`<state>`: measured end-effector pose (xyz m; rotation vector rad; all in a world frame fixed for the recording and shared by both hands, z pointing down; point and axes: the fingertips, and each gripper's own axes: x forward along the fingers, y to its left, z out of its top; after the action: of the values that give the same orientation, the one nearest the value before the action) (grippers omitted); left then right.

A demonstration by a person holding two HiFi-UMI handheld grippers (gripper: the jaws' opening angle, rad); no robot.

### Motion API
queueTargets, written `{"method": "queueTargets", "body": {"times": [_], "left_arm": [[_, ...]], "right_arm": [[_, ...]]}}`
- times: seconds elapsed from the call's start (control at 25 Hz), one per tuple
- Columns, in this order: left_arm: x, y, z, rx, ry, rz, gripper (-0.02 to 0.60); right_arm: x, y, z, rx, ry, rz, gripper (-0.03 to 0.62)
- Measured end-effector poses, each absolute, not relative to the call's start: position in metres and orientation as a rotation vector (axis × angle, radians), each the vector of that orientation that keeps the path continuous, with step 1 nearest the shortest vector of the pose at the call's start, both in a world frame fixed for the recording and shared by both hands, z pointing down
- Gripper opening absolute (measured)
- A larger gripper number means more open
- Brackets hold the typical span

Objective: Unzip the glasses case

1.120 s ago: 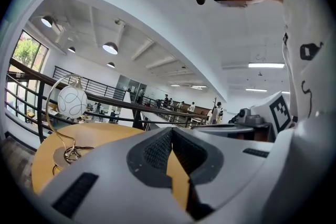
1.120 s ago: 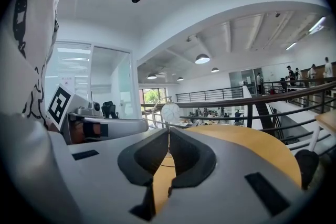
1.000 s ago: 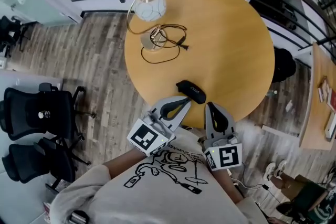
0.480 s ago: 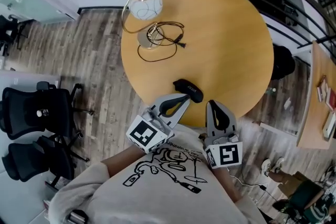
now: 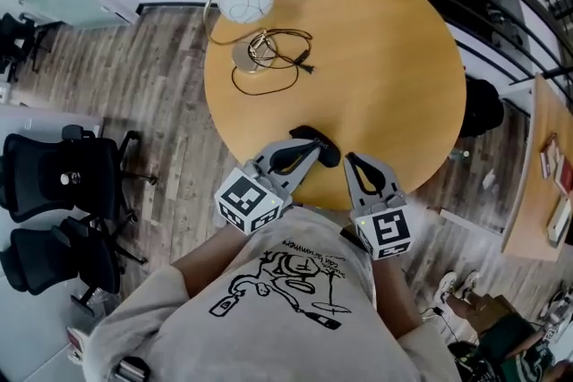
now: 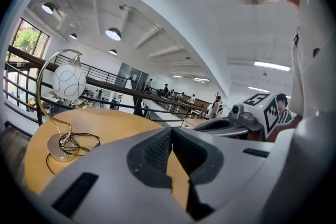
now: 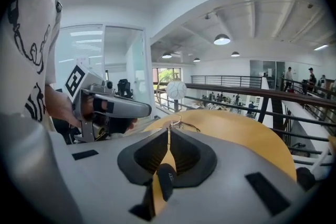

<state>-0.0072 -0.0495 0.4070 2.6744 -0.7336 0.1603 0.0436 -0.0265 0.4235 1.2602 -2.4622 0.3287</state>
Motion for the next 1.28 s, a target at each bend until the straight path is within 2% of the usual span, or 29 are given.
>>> {"method": "queueTargets", "body": {"times": [0.36,0.48,0.64,0.76,1.28], "left_arm": [[-0.013,-0.054,0.482,2.539,-0.752,0.270,0.009],[-0.020,-0.056,0.507,2.478,-0.760,0.285,0.009],[-0.030,-0.052,0.543,2.408,-0.768,0.318,0.009],[-0.034,-0.047,0.565,2.353,-0.744,0.336,0.009],[-0.044,-0.039,0.604,2.263,-0.720,0.375,0.009]], "right_arm": [[0.041,-0.035,0.512,1.058,-2.357,0.431,0.040],[0.035,-0.037,0.547,0.989,-2.313,0.472,0.126],[0.023,-0.037,0.601,0.879,-2.238,0.518,0.193],[0.017,-0.038,0.641,0.804,-2.167,0.549,0.277],[0.007,-0.044,0.740,0.620,-1.953,0.559,0.334]]}}
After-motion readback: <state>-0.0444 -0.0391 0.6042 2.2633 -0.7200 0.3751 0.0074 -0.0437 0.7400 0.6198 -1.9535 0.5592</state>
